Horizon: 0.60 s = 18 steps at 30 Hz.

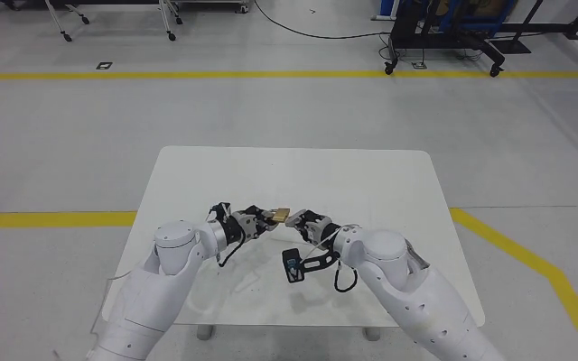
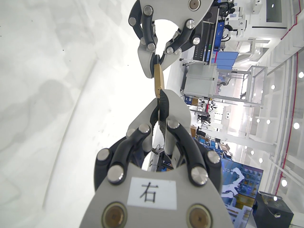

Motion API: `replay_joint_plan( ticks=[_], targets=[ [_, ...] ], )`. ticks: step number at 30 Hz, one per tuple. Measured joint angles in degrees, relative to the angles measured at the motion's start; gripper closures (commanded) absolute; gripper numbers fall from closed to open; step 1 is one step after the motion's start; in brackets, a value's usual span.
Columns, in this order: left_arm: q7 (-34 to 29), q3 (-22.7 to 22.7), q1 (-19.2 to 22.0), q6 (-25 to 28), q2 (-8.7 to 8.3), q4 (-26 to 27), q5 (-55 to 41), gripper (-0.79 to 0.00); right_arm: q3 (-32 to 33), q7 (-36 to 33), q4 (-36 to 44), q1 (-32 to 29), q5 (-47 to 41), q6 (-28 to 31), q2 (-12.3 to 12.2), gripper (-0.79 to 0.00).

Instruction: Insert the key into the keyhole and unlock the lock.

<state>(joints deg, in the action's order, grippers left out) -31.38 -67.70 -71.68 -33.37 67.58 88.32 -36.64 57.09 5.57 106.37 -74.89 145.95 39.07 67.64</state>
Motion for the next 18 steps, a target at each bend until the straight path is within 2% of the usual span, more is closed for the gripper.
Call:
replay_joint_plan(
  ticks=[5,8,11,15,18],
  targets=[
    [-0.7,-0.3,0.1,0.7,-0.18,-0.4,0.3,0.000,0.3,0.6,0.4,-0.1,-0.2,-0.1,-0.2,0.000],
    [-0.7,-0.5,0.0,3.7,-0.31,-0.1,1.9,0.000,1.4,1.4,0.8,-0.8,-1.4,-0.9,-0.4,0.000],
    [-1.3,-0.8,-0.5,10.0,-0.38,0.0,3.5,0.000,3.0,2.2,1.4,-1.7,-3.4,-2.1,-0.7,0.000],
    [-3.3,-1.1,-1.4,25.9,-0.19,-2.1,5.9,0.000,5.5,5.6,2.2,-3.4,-7.6,-4.2,-1.1,0.000],
    [-4.3,-0.9,-1.5,35.3,0.06,-4.9,5.4,0.000,7.1,9.7,1.6,-3.8,-11.0,-4.5,-1.4,0.000]
  ],
)
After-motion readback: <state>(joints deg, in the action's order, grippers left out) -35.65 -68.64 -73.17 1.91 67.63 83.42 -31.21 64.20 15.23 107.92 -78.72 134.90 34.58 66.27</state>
